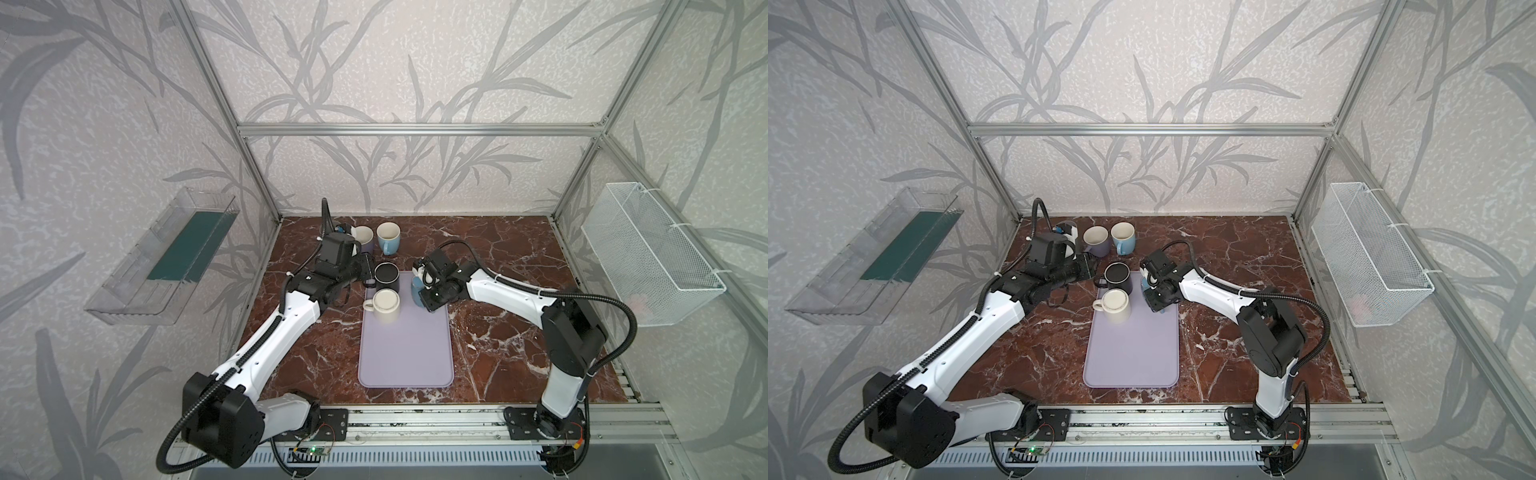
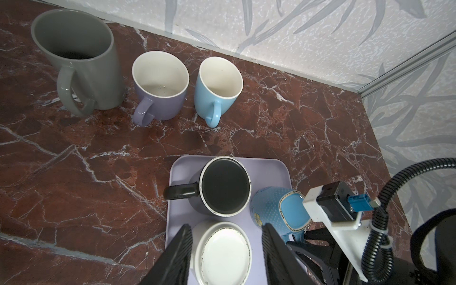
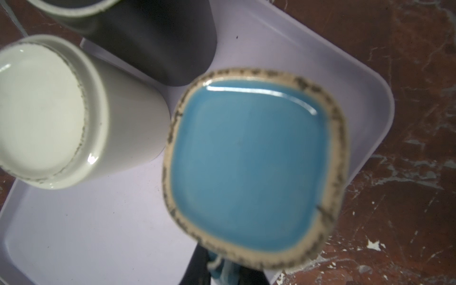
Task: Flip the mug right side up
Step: 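Lower the right gripper onto the upside-down patterned blue mug and grasp it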
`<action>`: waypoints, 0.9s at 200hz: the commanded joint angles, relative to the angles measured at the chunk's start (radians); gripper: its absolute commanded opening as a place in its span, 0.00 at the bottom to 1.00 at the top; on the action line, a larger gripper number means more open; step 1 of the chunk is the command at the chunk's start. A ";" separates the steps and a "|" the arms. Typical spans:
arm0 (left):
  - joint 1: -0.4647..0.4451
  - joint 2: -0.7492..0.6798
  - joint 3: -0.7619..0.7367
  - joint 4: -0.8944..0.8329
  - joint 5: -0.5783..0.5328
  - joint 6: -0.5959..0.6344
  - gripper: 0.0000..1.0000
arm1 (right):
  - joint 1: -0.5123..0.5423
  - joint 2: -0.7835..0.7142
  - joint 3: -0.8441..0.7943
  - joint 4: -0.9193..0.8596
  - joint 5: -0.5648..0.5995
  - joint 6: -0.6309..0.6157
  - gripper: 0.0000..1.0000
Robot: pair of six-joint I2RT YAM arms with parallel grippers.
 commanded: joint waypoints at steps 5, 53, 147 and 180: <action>-0.002 -0.019 -0.009 0.001 -0.001 0.008 0.49 | -0.003 -0.018 -0.005 0.004 0.050 0.008 0.22; -0.003 -0.012 -0.009 0.004 0.003 0.007 0.49 | -0.001 -0.011 -0.002 -0.023 0.089 0.021 0.33; -0.003 0.000 -0.008 0.004 0.013 0.003 0.49 | 0.085 0.070 0.078 -0.089 0.227 0.198 0.37; -0.003 -0.012 -0.019 0.007 0.008 0.001 0.49 | 0.086 0.090 0.098 -0.113 0.254 0.218 0.35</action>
